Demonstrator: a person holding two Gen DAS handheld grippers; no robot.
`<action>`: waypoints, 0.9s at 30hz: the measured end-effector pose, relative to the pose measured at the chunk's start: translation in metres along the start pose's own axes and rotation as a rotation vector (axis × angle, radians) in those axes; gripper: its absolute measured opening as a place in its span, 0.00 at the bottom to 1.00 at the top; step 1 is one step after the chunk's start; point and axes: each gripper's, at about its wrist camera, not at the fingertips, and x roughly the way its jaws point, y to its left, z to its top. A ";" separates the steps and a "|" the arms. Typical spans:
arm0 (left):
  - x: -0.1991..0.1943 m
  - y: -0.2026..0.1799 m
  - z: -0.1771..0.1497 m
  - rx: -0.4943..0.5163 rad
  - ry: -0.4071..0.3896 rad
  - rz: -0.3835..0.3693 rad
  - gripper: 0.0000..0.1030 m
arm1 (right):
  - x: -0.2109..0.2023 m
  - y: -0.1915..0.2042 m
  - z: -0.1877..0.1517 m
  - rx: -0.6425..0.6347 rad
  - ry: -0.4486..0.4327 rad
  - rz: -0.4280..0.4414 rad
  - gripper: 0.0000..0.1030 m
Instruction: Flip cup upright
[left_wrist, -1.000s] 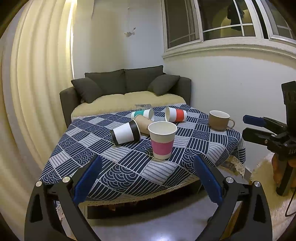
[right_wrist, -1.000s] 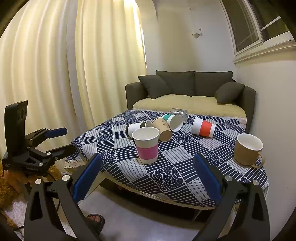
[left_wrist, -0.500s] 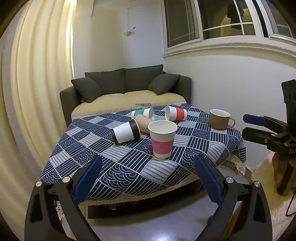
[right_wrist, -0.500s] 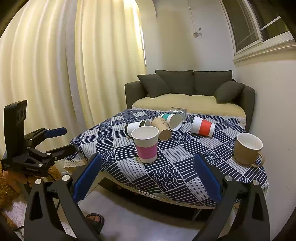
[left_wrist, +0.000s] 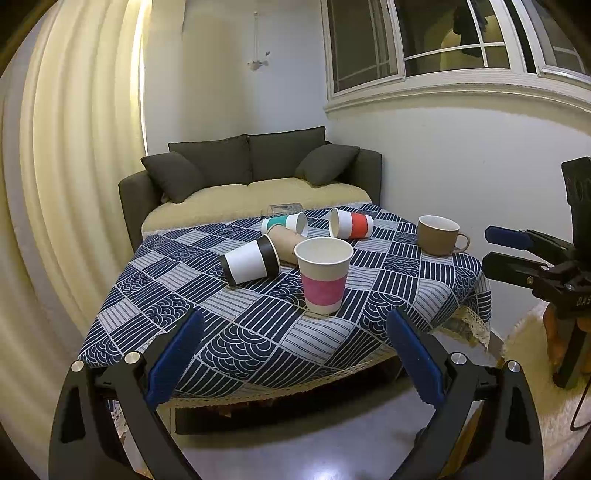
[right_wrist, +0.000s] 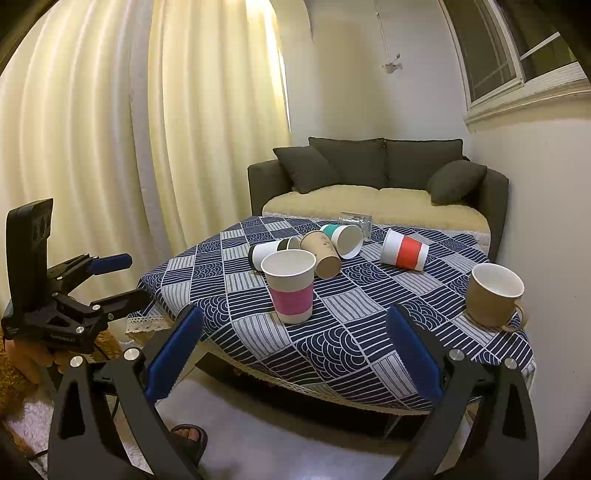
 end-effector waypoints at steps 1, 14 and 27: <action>0.000 0.000 0.000 0.001 0.000 -0.001 0.94 | 0.000 0.000 0.000 0.000 0.000 0.000 0.95; 0.002 0.000 0.000 0.003 0.002 -0.004 0.94 | 0.000 0.001 0.000 -0.004 0.004 -0.003 0.95; 0.001 -0.002 -0.001 0.009 0.004 -0.010 0.94 | 0.001 0.001 -0.002 -0.007 0.014 -0.003 0.95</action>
